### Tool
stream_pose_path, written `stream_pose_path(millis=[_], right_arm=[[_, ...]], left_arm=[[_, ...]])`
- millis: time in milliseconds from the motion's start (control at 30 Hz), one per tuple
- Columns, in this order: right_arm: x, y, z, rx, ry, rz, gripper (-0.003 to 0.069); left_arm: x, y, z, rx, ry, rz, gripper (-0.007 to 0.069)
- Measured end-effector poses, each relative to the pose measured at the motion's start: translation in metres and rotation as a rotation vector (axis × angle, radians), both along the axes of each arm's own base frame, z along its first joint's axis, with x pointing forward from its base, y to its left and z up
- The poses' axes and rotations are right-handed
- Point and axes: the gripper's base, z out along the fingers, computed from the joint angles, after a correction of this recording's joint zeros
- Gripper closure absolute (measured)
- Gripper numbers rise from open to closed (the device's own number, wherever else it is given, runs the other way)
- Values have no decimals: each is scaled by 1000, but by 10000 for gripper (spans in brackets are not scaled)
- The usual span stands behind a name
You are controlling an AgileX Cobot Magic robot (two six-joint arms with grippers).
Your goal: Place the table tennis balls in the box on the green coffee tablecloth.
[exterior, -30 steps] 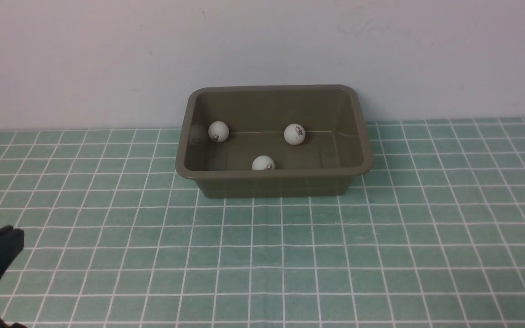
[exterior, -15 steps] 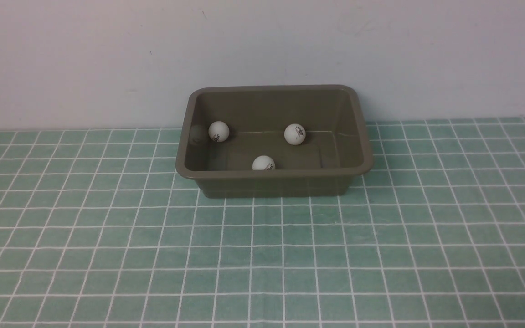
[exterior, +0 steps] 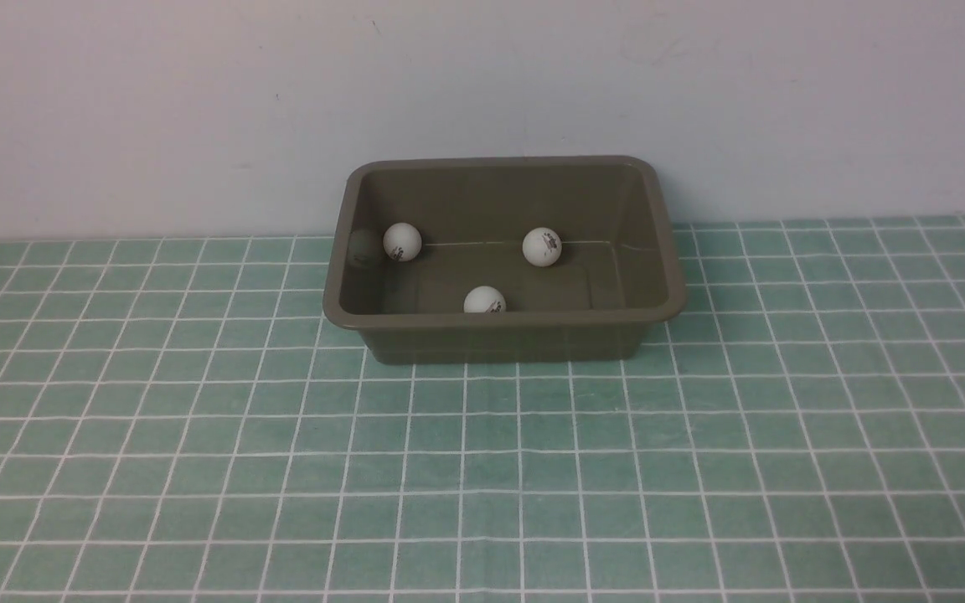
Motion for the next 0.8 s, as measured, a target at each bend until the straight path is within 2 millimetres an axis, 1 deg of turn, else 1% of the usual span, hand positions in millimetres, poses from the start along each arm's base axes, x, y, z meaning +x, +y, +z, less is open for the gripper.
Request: stream_pose_path(millis=[800], right_arm=[[0, 0, 0, 0, 0, 0, 145]], left_arm=[[0, 0, 0, 0, 8, -1, 629]])
